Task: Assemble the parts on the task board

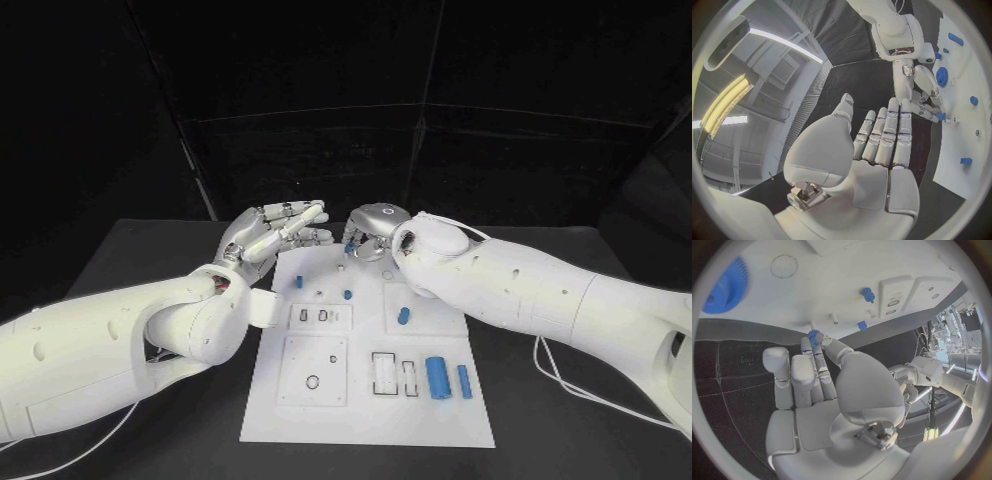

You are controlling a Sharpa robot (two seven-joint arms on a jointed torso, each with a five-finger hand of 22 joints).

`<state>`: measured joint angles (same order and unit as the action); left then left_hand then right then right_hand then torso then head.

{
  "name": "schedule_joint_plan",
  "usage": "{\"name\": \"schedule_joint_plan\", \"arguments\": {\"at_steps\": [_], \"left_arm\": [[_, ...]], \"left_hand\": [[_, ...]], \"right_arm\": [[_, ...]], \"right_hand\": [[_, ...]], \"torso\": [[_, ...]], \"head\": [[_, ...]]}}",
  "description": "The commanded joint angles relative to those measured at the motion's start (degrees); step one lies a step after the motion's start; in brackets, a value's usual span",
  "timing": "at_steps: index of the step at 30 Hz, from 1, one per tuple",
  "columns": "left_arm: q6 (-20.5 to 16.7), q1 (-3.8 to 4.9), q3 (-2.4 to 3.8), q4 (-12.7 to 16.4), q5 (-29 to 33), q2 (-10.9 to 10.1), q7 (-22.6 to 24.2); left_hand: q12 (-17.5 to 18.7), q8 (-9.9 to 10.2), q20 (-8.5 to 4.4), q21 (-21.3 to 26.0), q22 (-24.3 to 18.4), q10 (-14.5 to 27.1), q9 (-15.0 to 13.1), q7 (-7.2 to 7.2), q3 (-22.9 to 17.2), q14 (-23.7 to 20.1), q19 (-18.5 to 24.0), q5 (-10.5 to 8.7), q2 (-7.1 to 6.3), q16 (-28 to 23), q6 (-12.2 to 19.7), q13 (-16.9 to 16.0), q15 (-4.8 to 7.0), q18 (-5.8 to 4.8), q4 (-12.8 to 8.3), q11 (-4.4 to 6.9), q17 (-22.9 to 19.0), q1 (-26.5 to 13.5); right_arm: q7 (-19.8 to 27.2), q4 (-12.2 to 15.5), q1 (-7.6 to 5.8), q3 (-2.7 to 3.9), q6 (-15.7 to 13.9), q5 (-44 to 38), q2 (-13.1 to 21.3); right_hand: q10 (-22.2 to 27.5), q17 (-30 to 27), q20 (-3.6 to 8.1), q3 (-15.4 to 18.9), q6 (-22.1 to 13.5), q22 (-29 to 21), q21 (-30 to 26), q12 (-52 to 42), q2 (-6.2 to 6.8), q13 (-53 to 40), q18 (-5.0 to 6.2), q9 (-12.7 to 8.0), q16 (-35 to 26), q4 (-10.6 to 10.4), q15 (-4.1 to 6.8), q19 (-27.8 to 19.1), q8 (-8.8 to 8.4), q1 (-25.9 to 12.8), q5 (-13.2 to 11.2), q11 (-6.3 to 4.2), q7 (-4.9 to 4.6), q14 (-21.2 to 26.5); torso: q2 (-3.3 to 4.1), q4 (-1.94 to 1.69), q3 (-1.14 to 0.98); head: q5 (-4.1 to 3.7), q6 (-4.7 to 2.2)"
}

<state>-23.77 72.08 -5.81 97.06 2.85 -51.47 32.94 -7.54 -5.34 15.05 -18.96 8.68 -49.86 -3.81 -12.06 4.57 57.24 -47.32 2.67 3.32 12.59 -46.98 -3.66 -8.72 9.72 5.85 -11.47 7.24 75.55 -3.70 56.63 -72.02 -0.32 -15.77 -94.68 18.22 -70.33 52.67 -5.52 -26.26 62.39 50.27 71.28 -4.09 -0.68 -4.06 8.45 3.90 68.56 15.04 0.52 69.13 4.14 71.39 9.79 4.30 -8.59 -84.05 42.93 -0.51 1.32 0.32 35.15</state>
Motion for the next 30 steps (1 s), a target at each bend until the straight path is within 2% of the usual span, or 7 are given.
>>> {"name": "schedule_joint_plan", "arguments": {"at_steps": [1, 8, 21, 27, 30], "left_arm": [[0.75, 0.16, 0.05, 0.19, -0.41, 0.08, 0.28], [0.78, 0.37, 0.05, 0.15, -0.41, 0.14, 0.2], [1.0, 0.64, 0.05, -0.29, -0.41, 0.42, -0.13], [1.07, 0.74, 0.05, -0.31, -0.4, 0.41, -0.24], [1.1, 0.78, 0.05, -0.33, -0.4, 0.43, -0.27]], "left_hand": [[0.37, 0.16, -0.04, -0.2, -0.05, 0.05, 0.09, -2.47, 0.08, -0.21, -0.17, 0.15, -0.06, -0.39, 0.24, 0.07, -0.25, 0.57, -0.27, -0.38, -0.07, 0.23], [0.38, 0.16, -0.04, -0.2, -0.05, 0.04, 0.08, -2.48, 0.08, -0.21, -0.17, 0.16, -0.05, -0.4, 0.18, 0.06, -0.25, 0.57, -0.3, -0.39, -0.07, 0.23], [0.39, 0.18, -0.03, -0.2, -0.06, 0.04, 0.09, -2.48, 0.09, -0.21, -0.16, 0.16, -0.05, -0.41, 0.18, 0.06, -0.26, 0.57, -0.33, -0.39, -0.07, 0.24], [0.39, 0.18, -0.03, -0.2, -0.06, 0.04, 0.09, -2.48, 0.09, -0.21, -0.16, 0.16, -0.05, -0.41, 0.18, 0.06, -0.26, 0.57, -0.33, -0.39, -0.07, 0.24], [0.41, 0.21, -0.02, -0.2, -0.06, 0.05, 0.09, -2.48, 0.1, -0.22, -0.15, 0.15, -0.05, -0.43, 0.21, 0.05, -0.27, 0.57, -0.34, -0.4, -0.07, 0.22]], "right_arm": [[0.62, -0.63, -0.13, 0.05, 0.64, 0.17, -0.55], [0.57, -2.62, -0.13, 0.05, 0.7, -0.56, -1.7], [0.2, -4.75, -0.12, 0.04, 3.06, -1.64, -2.99], [0.26, -5.04, -0.12, 0.04, 3.49, -1.59, -3.22], [0.21, -5.17, -0.12, 0.04, 3.2, -1.55, -3.31]], "right_hand": [[-0.05, 0.1, -0.12, -0.37, -0.01, 0.12, 0.23, 0.01, 0.63, 0.03, -0.82, 0.05, 0.22, -0.2, -0.16, 0.31, 0.08, -0.15, -0.28, 0.3, -0.26, -0.76], [0.11, 0.02, -0.18, -0.53, -0.16, 0.13, 0.31, 0.09, 0.84, 0.05, -0.8, 0.02, 0.29, -0.42, -0.22, 0.19, -0.02, -0.38, -0.46, 0.36, -0.31, -0.71], [0.75, -0.42, -0.33, -0.75, -0.76, 0.08, 0.4, 0.31, 1.49, 0.14, -0.78, -0.06, 0.2, -0.91, -0.39, -0.14, -0.3, -0.84, -0.72, 0.55, -0.46, -0.46], [2.98, -2.22, -0.68, -0.85, -2.32, -1.05, -0.1, 0.59, 2.65, 0.34, -0.57, -0.18, -0.76, -1.56, -0.81, -1.17, -0.6, -1.46, -0.78, 1.04, -0.74, 0.17], [5.74, -4.05, -0.94, -0.65, -5.98, -2.76, -1.01, 0.5, 3.75, 0.42, -0.2, -0.34, -1.87, -2.09, -1.12, -2.4, -0.72, -1.9, -0.82, 1.24, -0.61, 0.77]], "torso": [[0.16, -0.06, 0.0], [0.36, -0.28, 0.07], [0.35, -0.14, 0.06], [0.35, -0.17, 0.08], [0.37, -0.17, 0.03]], "head": [[-0.14, 0.13], [-0.19, 0.09], [0.08, 0.24], [0.16, 0.27], [0.19, 0.33]]}}
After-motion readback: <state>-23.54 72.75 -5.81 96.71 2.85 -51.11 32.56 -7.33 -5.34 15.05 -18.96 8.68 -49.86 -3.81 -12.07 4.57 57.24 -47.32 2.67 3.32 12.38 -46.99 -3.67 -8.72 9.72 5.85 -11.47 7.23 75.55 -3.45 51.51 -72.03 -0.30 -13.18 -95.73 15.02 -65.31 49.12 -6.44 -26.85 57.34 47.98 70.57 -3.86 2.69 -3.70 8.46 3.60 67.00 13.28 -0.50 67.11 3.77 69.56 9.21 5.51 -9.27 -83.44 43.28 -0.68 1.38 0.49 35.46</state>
